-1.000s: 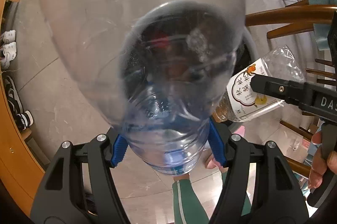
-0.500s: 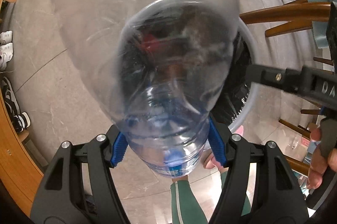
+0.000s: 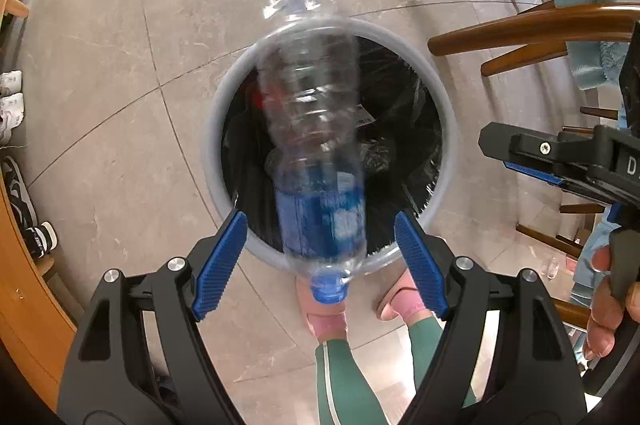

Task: Collect trash
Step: 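Open both tools to drop the bottles into the bin, then move both tools back to the table toward the clear plastic cup, then close the left tool on the clear plastic cup while the right tool grasps the white tray, then lift the clear cup and white tray and carry them over the grey bin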

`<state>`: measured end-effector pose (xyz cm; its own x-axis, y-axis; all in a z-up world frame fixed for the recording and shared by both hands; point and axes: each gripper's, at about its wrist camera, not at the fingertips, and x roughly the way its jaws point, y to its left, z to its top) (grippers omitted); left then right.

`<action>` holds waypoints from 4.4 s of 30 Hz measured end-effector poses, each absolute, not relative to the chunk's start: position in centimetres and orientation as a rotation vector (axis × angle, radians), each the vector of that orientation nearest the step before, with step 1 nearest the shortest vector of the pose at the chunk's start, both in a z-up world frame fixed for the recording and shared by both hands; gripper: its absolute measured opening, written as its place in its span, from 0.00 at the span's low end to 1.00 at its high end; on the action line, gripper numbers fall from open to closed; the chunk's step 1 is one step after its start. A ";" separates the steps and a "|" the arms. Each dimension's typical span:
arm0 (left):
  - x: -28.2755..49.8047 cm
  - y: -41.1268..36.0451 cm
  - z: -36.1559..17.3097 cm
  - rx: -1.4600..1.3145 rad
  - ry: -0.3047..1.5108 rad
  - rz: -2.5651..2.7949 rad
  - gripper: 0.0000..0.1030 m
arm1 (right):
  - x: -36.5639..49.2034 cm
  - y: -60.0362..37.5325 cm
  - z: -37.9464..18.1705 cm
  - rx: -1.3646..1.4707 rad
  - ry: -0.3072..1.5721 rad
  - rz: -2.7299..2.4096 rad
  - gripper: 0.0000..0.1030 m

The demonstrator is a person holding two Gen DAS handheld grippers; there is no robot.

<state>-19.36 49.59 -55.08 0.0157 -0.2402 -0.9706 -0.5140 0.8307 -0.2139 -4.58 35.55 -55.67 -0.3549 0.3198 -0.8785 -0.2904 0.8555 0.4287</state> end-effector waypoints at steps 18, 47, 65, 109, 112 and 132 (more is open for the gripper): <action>-21.4 49.3 -45.1 -0.609 1.509 0.257 0.72 | -4.7 31.8 -46.4 0.081 1.799 0.683 0.66; -7.7 32.7 -6.5 -0.074 1.112 -0.107 0.80 | -2.3 4.7 -6.9 0.403 1.235 0.480 0.76; 0.7 13.3 -8.5 -0.009 1.254 -0.291 0.86 | 0.9 -17.9 -6.4 0.595 1.115 0.173 0.83; 6.1 9.2 -13.6 -0.199 1.449 -0.078 0.31 | 12.5 -17.8 -5.6 0.053 1.167 0.204 0.45; 6.2 9.1 -12.6 -0.193 1.426 -0.096 0.31 | 12.1 -19.3 -4.4 0.120 1.142 0.198 0.45; 3.9 14.0 -4.7 -0.183 1.212 -0.146 0.31 | 7.2 -15.2 6.5 0.420 0.907 0.465 0.45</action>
<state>3.93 14.02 -4.70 0.3445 -0.2093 -0.9152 0.0141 0.9759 -0.2179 7.21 -15.20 6.46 0.5311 0.5483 -0.6460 -0.2042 0.8228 0.5304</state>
